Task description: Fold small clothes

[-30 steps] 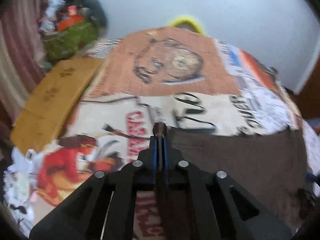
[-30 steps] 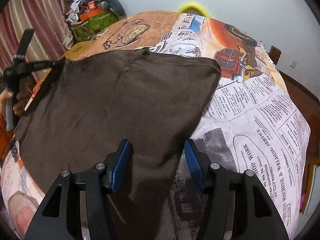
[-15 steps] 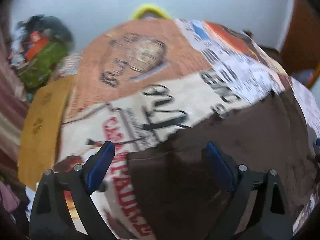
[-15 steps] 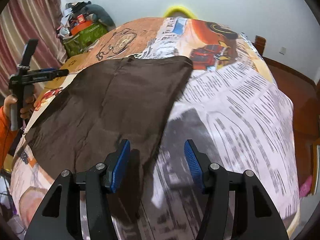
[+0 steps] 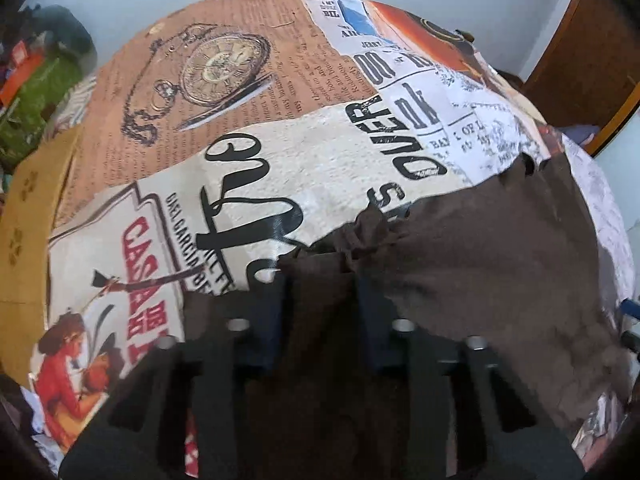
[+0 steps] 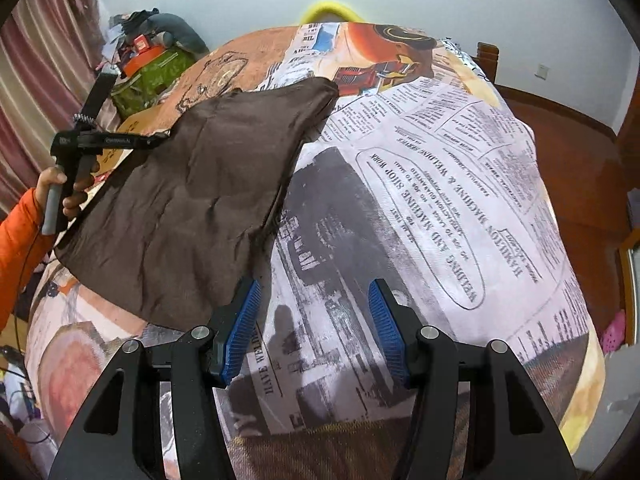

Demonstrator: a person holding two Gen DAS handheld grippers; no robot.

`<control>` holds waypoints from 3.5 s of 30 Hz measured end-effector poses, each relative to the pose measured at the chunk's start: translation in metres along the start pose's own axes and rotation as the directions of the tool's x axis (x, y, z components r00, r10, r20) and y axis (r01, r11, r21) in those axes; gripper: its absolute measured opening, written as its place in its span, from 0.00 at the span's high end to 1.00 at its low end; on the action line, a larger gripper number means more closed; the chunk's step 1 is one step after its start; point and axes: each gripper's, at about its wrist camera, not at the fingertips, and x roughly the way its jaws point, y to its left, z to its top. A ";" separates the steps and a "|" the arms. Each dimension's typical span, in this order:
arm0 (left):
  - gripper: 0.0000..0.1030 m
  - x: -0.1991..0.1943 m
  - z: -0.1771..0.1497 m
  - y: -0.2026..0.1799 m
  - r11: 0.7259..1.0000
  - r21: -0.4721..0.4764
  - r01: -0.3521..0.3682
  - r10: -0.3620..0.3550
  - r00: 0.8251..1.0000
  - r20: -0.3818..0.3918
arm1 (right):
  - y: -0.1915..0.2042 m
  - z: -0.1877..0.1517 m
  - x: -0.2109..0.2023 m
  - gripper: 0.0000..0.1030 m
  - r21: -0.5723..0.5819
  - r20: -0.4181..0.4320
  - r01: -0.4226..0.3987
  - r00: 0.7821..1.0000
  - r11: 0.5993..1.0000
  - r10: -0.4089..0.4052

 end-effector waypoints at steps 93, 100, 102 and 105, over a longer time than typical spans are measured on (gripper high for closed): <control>0.46 -0.019 -0.021 -0.014 0.980 -0.037 0.196 -0.198 0.977 -0.074 | 0.026 0.037 0.058 0.46 0.035 0.016 -0.148 0.989 0.988 0.147; 0.85 -0.029 -0.026 -0.026 0.977 -0.041 0.210 -0.212 0.976 -0.052 | 0.034 0.048 0.067 0.83 -0.034 0.018 -0.109 0.994 0.994 0.109; 0.87 -0.031 -0.025 -0.026 0.976 -0.063 0.206 -0.209 0.977 -0.048 | 0.033 0.053 0.067 0.86 -0.049 0.015 -0.109 0.994 0.993 0.110; 0.89 -0.037 -0.029 -0.025 0.973 -0.094 0.210 -0.213 0.976 -0.031 | 0.034 0.064 0.068 0.88 -0.092 0.011 -0.088 0.996 0.992 0.089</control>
